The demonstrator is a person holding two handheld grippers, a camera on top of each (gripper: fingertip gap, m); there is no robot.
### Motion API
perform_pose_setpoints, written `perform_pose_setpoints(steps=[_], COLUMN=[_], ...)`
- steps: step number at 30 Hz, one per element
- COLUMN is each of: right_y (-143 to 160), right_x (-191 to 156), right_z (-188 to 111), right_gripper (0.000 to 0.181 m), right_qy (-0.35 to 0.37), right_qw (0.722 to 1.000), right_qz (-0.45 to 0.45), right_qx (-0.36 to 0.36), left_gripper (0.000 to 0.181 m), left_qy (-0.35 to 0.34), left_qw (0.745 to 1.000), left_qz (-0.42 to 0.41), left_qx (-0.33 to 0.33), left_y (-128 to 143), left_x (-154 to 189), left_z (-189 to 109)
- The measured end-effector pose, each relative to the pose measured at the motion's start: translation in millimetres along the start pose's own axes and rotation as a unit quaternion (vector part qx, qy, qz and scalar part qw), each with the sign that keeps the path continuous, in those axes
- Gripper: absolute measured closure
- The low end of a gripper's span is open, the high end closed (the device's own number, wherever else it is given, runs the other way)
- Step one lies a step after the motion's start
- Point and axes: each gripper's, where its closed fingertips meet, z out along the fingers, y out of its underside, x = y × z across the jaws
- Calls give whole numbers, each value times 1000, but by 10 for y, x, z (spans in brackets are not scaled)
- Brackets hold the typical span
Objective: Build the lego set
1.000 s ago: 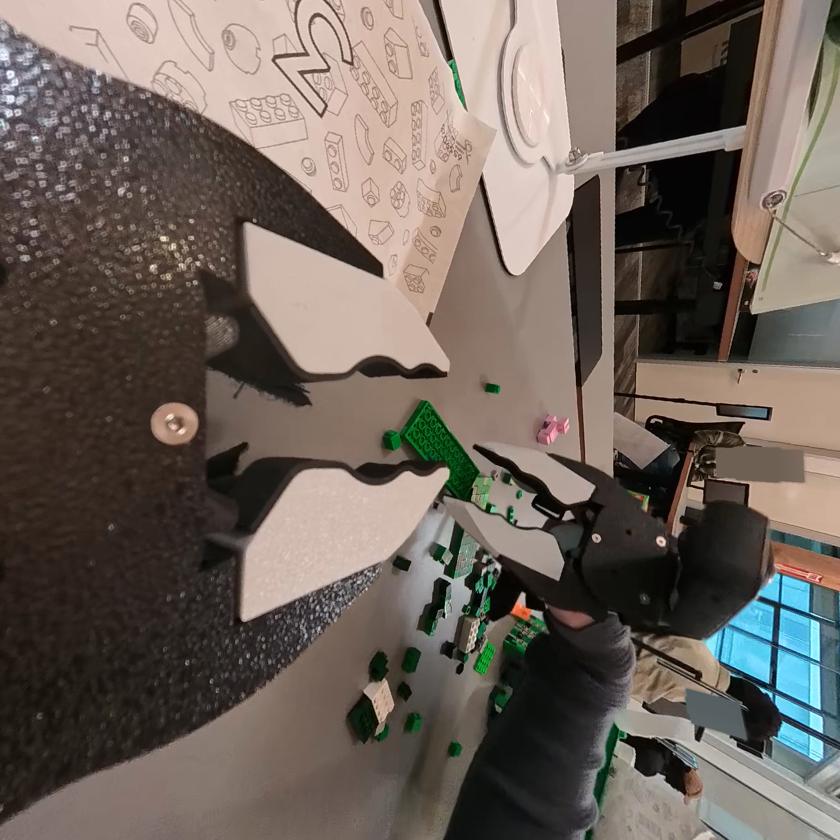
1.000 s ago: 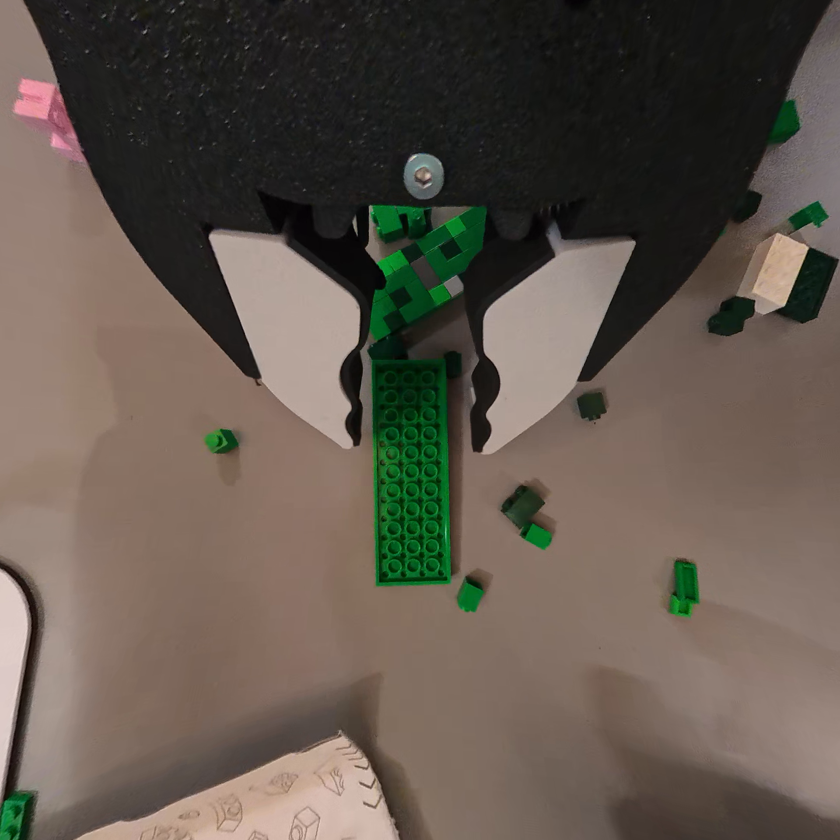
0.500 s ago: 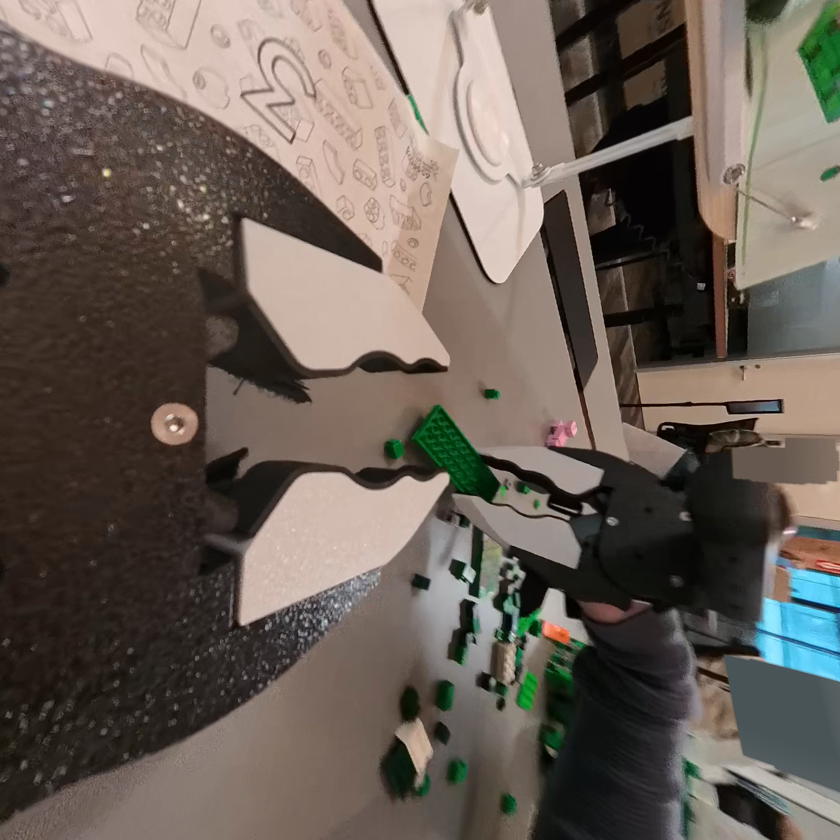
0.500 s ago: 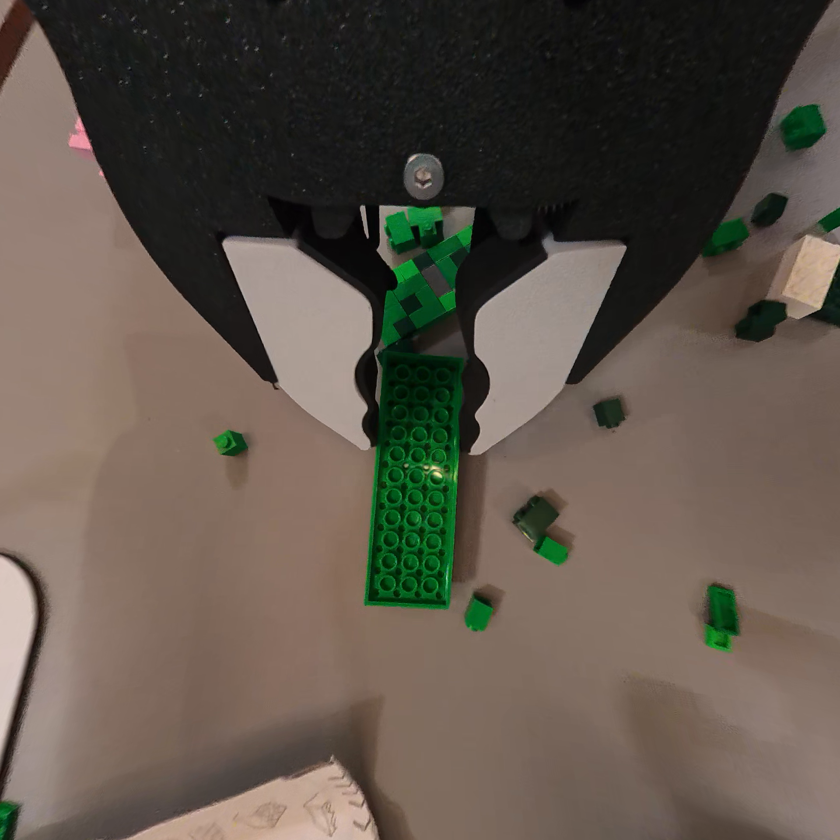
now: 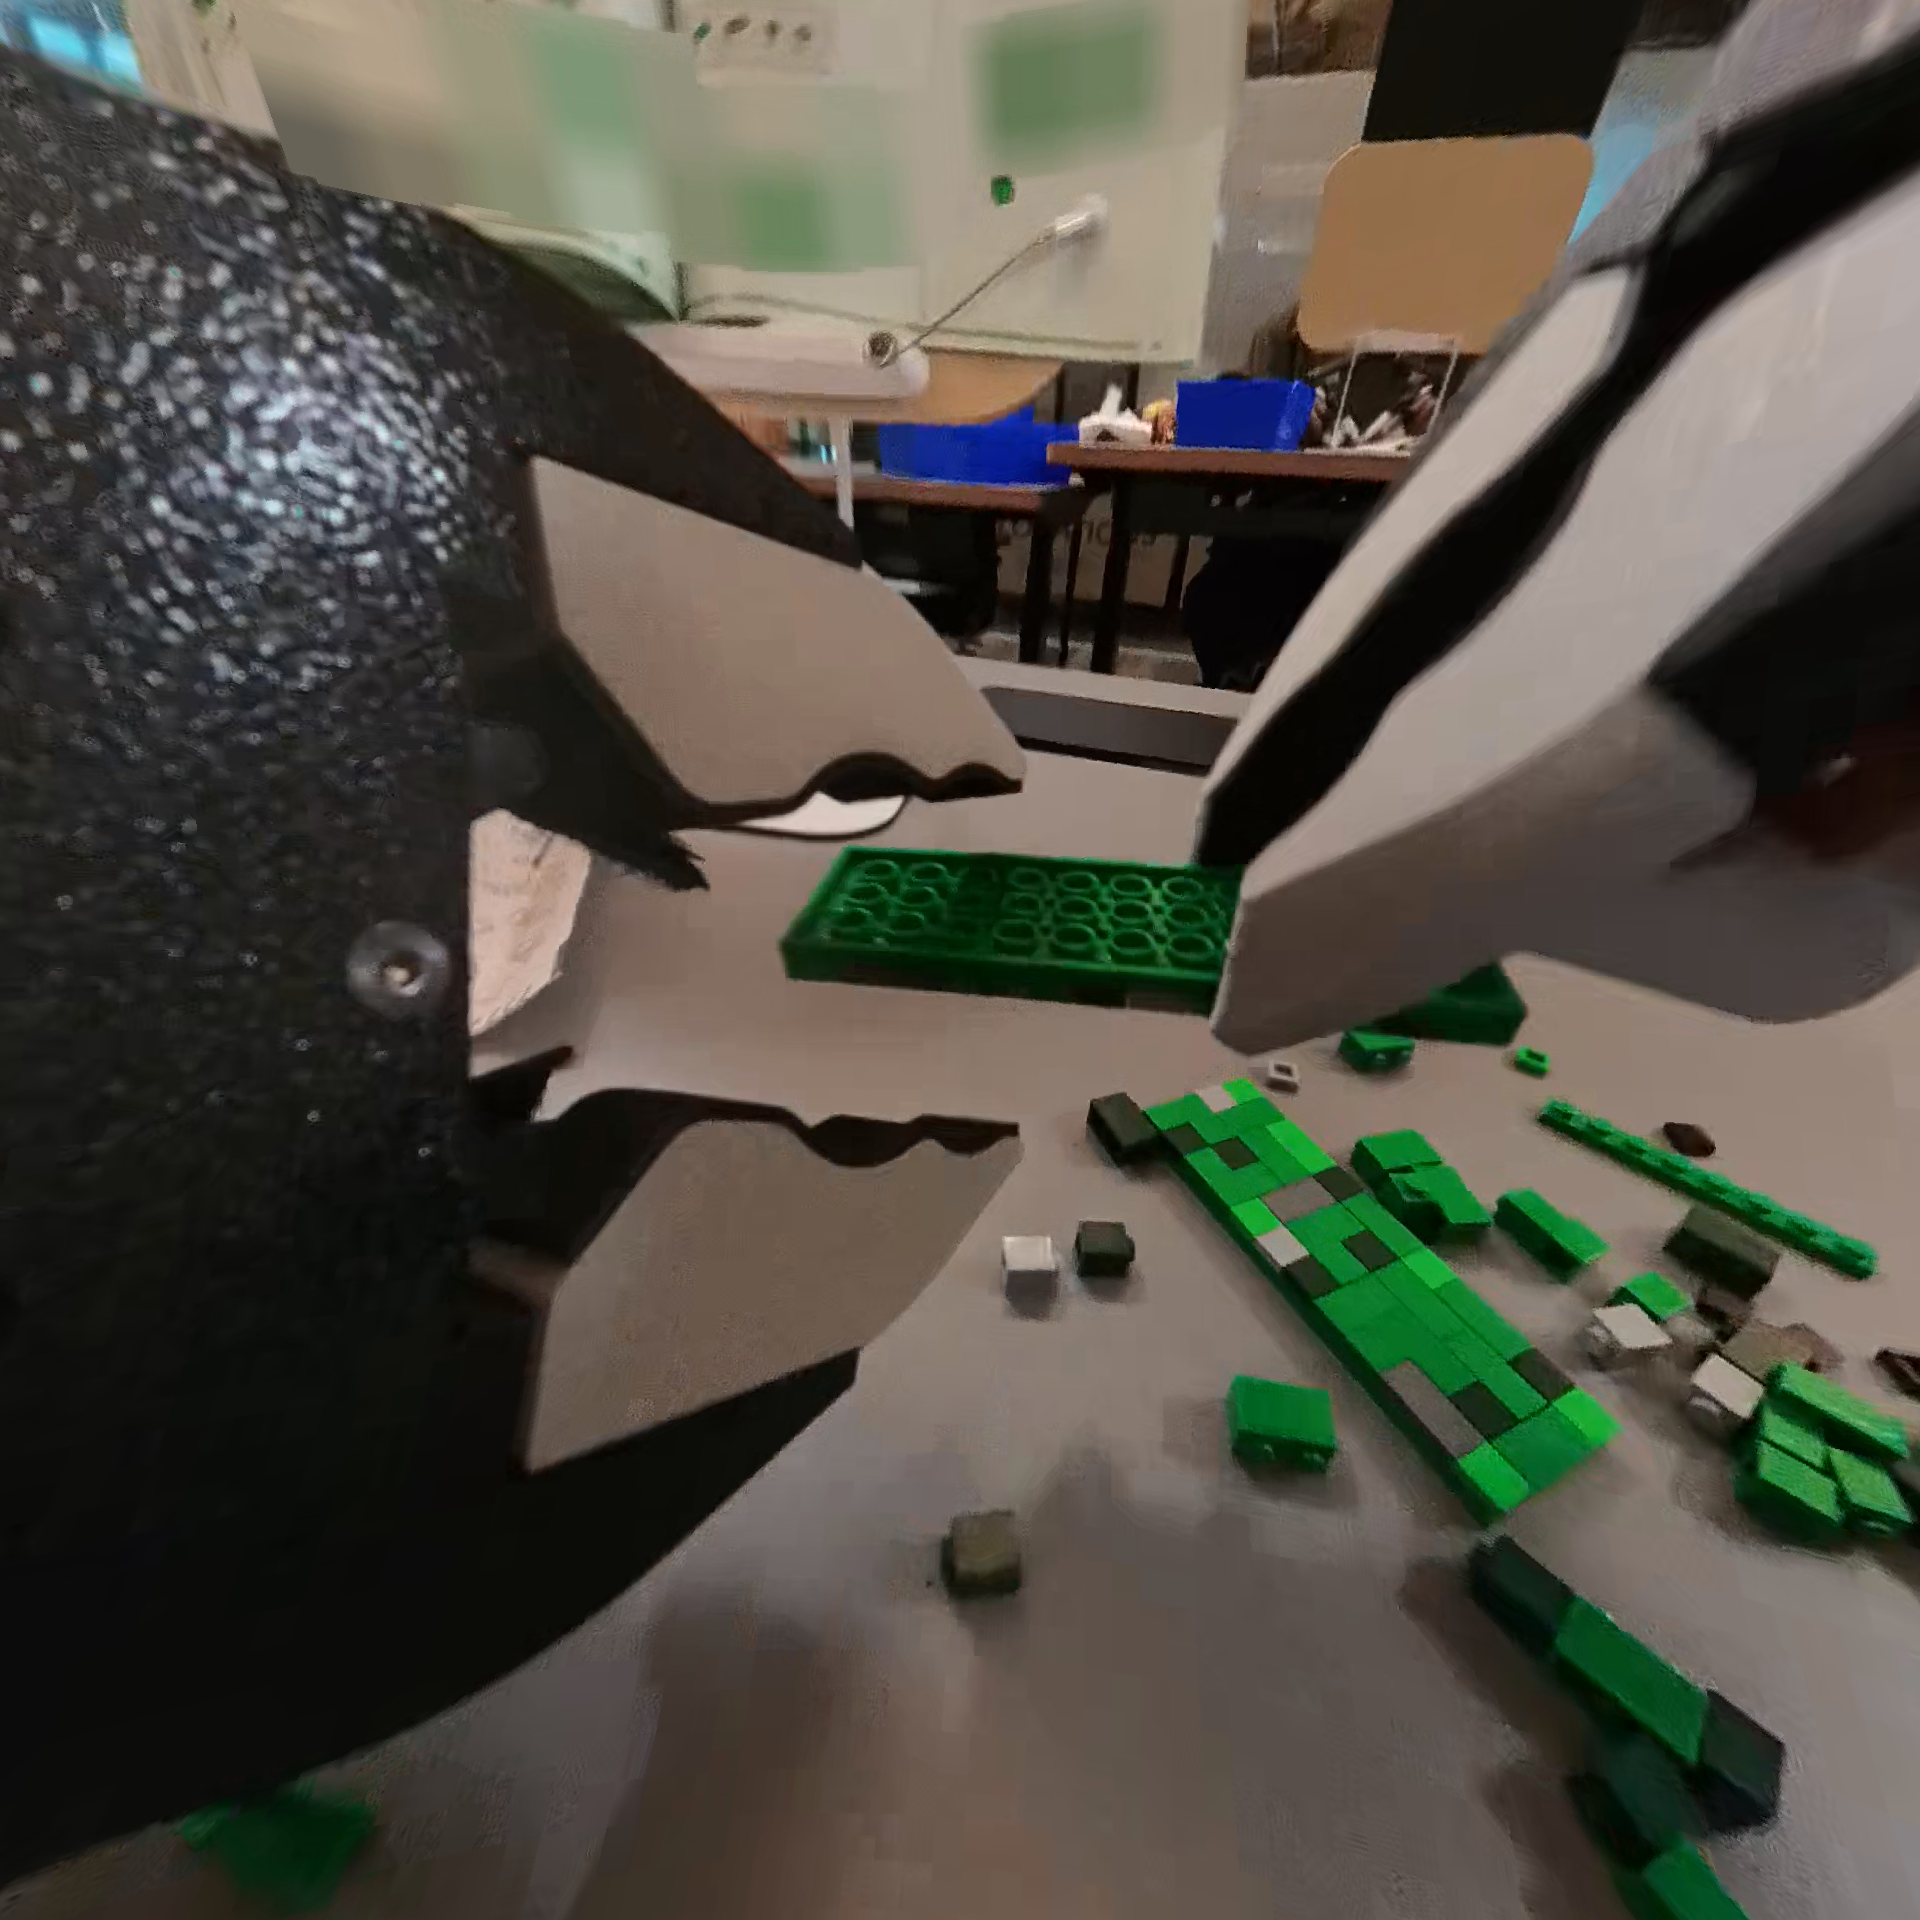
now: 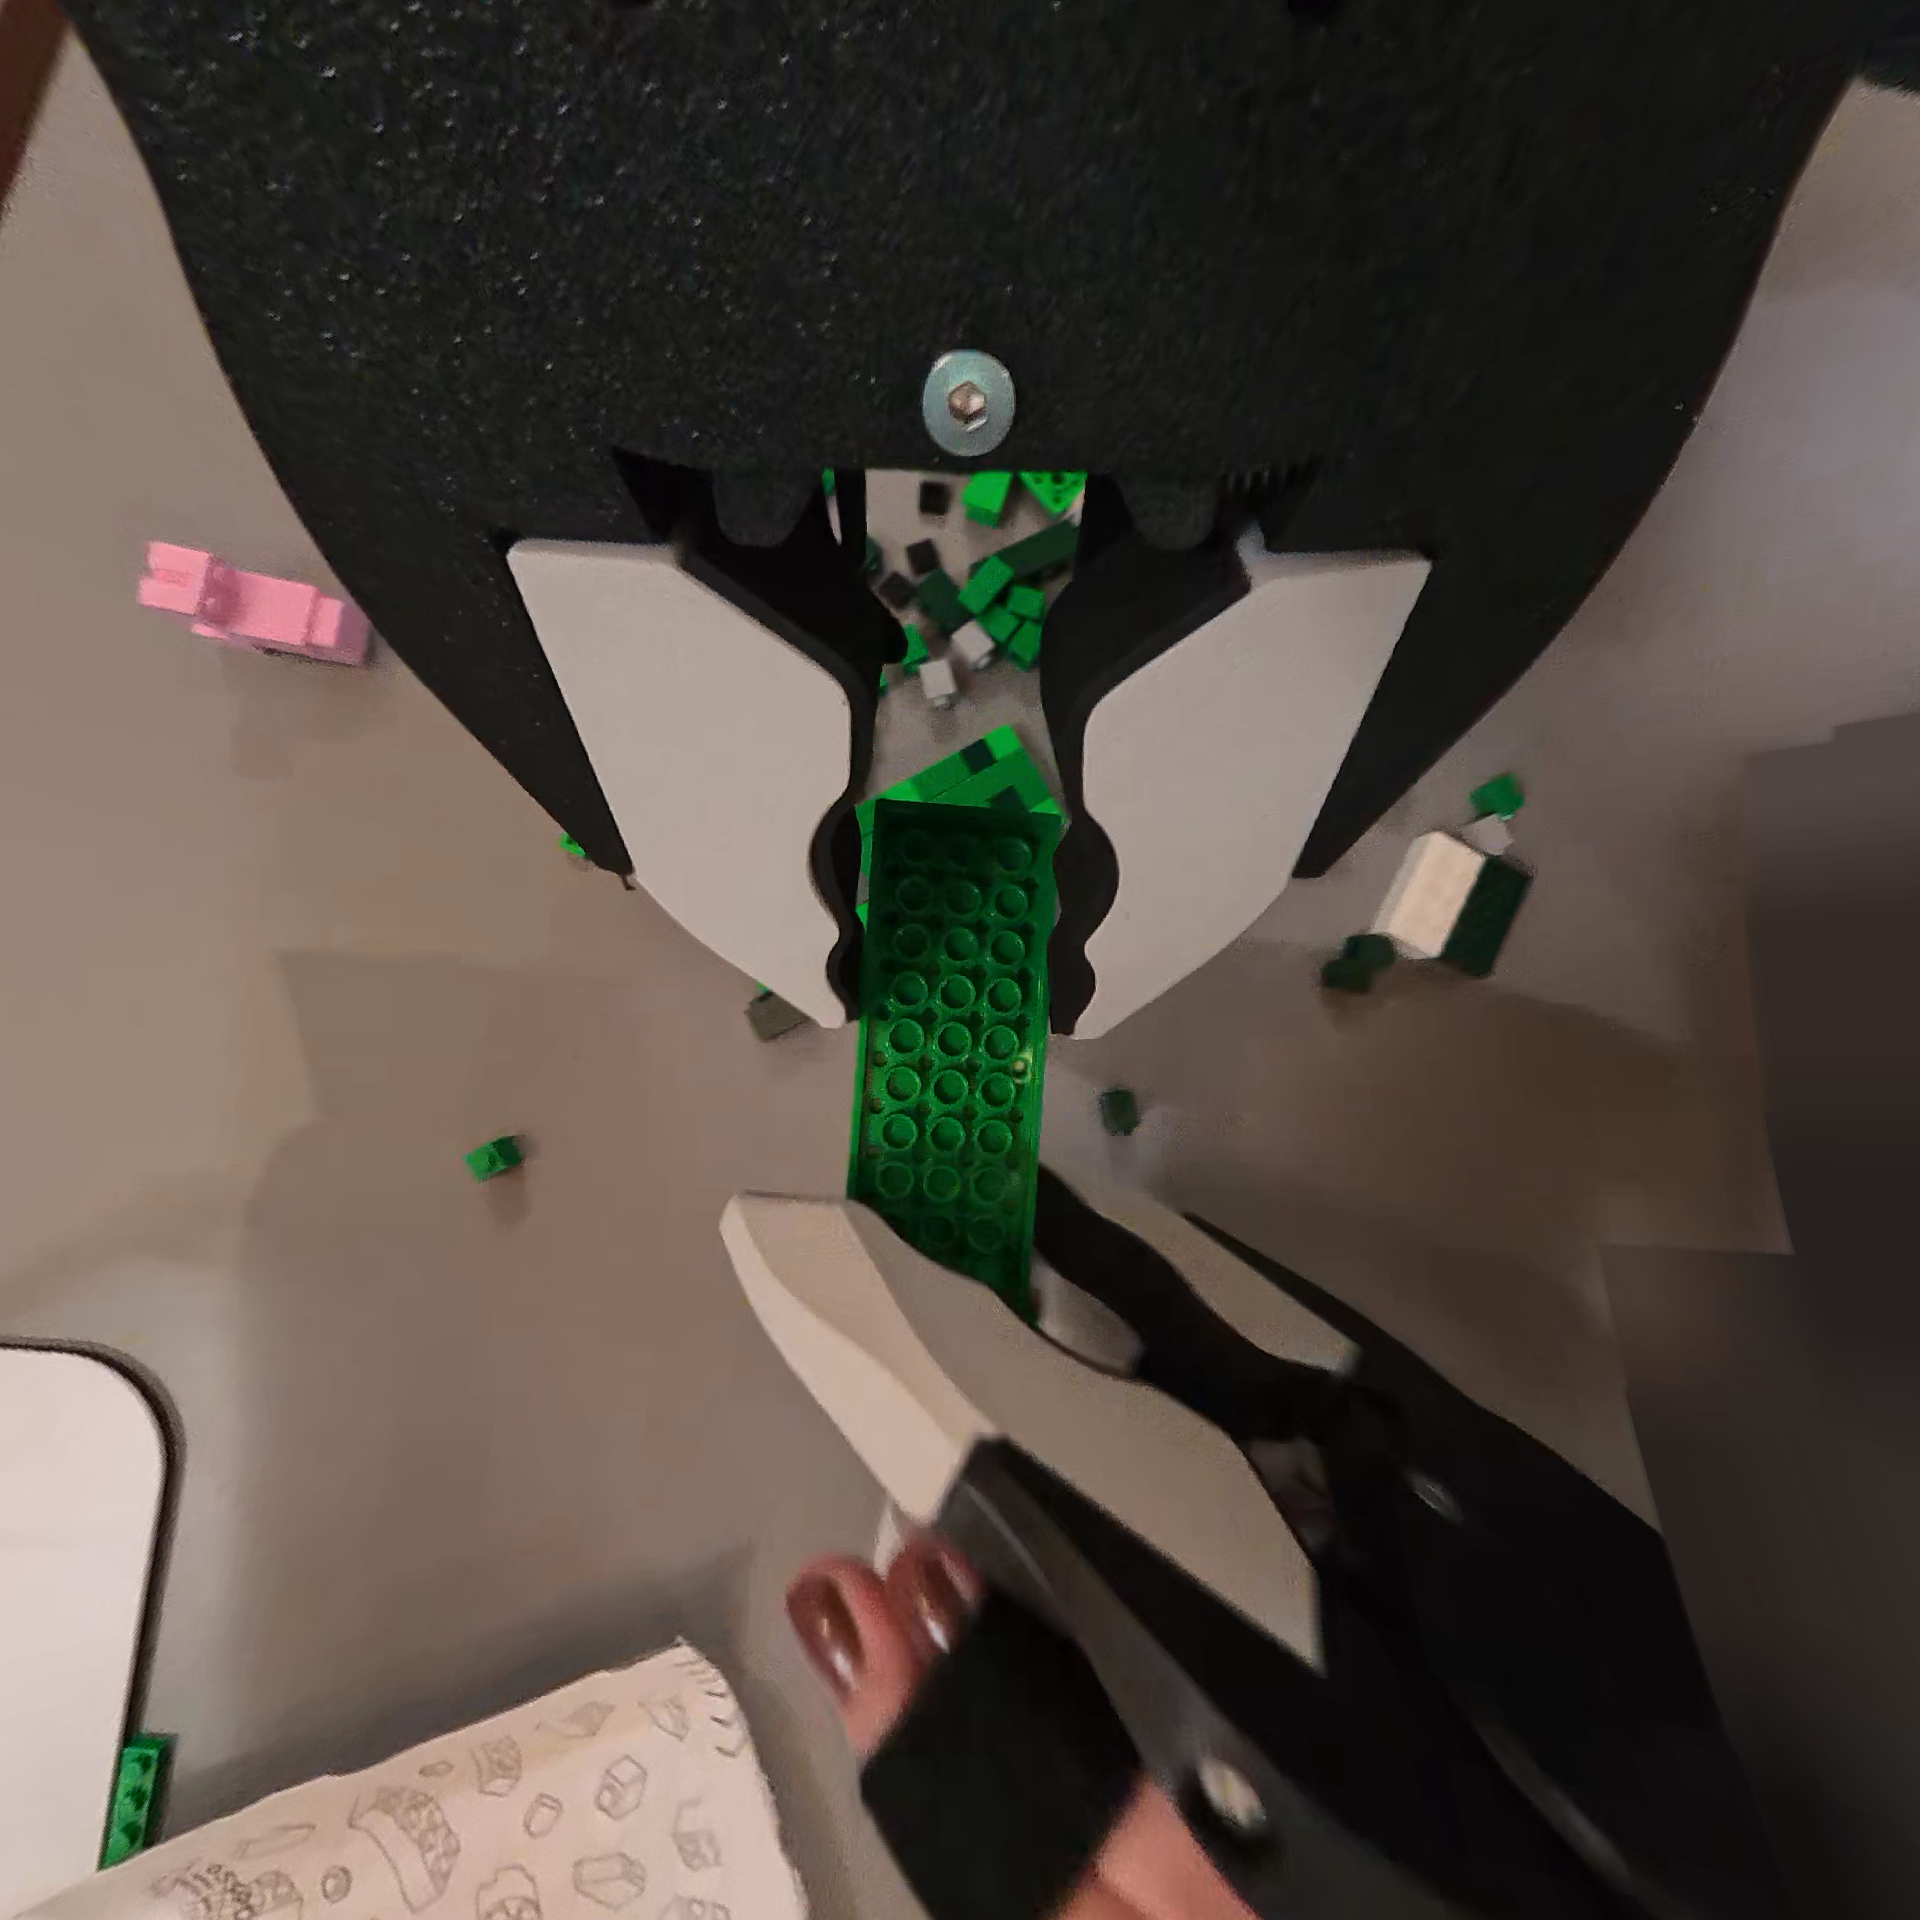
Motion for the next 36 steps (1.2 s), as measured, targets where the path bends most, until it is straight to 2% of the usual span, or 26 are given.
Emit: perform_pose_setpoints(steps=[3, 4, 5, 8, 10, 12, 14, 15, 19, 22, 24, 26, 27, 30, 33, 34, 36], right_y=[15, 31, 36, 69, 93, 162, 258, 309, 537, 685, 718, 673, 618, 419, 413, 424, 416], right_x=[-100, -126, -154, -150, -110, -59, -43, -60, -135, -174, -204, -285, -354, -533, -534, -494, -488], right_z=[-76, -84, -90, -188, -332, -496, -639, -684, -709, -634, -589, -519, -482, -498, -568, -641, -791], right_gripper=[148, 148, 154, 137, 128, 125, 123, 123, 119, 115, 114, 114, 113, 109, 119, 123, 133], right_qy=[-13, -17, -19, 6, 51, 119, 192, 221, 313, 354, 368, 342, 309, 214, 223, 239, 229], right_qw=[1000, 1000, 1000, 999, 997, 989, 975, 968, 940, 927, 920, 925, 931, 936, 942, 940, 940], right_qz=[4, 3, -2, -1, 5, 2, -4, -6, -5, 0, 0, 10, 22, 50, 26, 23, 32], right_qx=[18, 19, 23, 35, 62, 90, 113, 122, 135, 127, 134, 166, 194, 274, 248, 242, 250], left_gripper=[158, 162, 175, 176, 176, 176, 176, 175, 175, 175, 175, 175, 175, 175, 175, 175, 175], left_qy=[-39, -60, -65, -17, 11, 52, 111, 147, 275, 345, 377, 410, 421, 433, 442, 434, 416], left_qw=[998, 997, 996, 1000, 998, 986, 952, 926, 797, 709, 675, 657, 659, 694, 728, 746, 772], left_qz=[43, 46, 49, 9, -60, -158, -277, -335, -505, -575, -592, -582, -570, -524, -472, -454, -431], left_qx=[-25, -25, -27, -19, -10, 19, 65, 93, 183, 219, 229, 249, 251, 236, 227, 222, 213], left_y=[-40, -66, -81, -98, -65, -71, -137, -196, -427, -514, -541, -611, -636, -686, -748, -747, -728], left_x=[-8, -30, -22, 102, 123, 130, 128, 124, 89, 99, 130, 157, 184, 326, 465, 491, 512], left_z=[42, 32, 17, 20, 15, -12, -64, -99, -241, -302, -333, -426, -460, -490, -517, -508, -487])
